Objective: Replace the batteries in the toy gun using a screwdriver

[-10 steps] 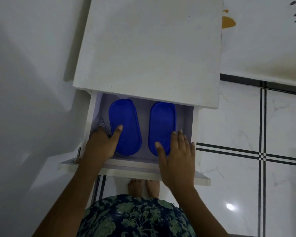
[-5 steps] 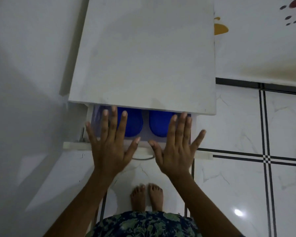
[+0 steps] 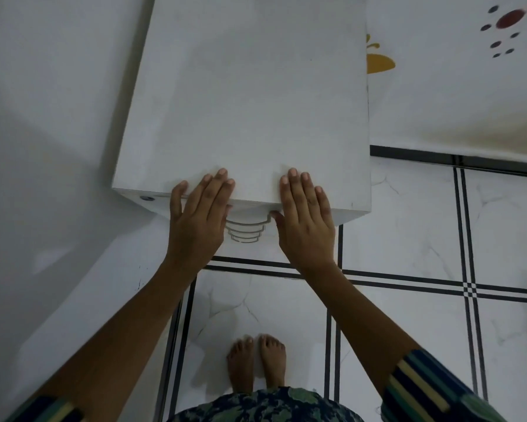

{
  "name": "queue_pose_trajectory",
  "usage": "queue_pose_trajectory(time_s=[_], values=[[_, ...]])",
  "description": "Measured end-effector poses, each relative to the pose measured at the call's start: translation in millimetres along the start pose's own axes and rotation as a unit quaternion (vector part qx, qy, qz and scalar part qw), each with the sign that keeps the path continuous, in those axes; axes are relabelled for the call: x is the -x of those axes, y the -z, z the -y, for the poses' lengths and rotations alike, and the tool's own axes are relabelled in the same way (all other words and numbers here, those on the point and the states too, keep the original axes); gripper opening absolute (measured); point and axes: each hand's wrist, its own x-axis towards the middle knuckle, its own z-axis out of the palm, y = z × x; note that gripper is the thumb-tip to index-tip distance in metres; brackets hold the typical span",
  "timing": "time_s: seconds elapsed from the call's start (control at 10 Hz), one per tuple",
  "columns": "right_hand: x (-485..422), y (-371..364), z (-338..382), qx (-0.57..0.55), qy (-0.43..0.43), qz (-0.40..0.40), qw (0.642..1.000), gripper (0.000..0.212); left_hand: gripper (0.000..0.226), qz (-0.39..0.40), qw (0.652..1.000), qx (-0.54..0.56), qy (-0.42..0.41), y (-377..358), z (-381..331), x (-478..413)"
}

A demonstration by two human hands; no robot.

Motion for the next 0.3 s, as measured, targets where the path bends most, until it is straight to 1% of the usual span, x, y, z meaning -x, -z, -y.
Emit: queue_pose_trajectory(time_s=[0.1, 0.2, 0.3], values=[[-0.5, 3.8, 5.1, -0.035, -0.028, 0.000, 0.999, 0.052, 0.036, 0.021, 0.999, 0.020, 0.019, 5.5, -3.4, -4.1], [-6.9, 25.9, 8.0, -0.144, -0.064, 0.066, 0.985, 0.052, 0.041, 0.129, 0.987, 0.084, 0.046, 28.1, -4.8, -19.7], [-26.9, 65.5, 0.5, -0.263, -0.138, 0.104, 0.949, 0.031, 0.041, 0.214, 0.947, 0.210, 0.114, 64.7, -3.7, -39.0]])
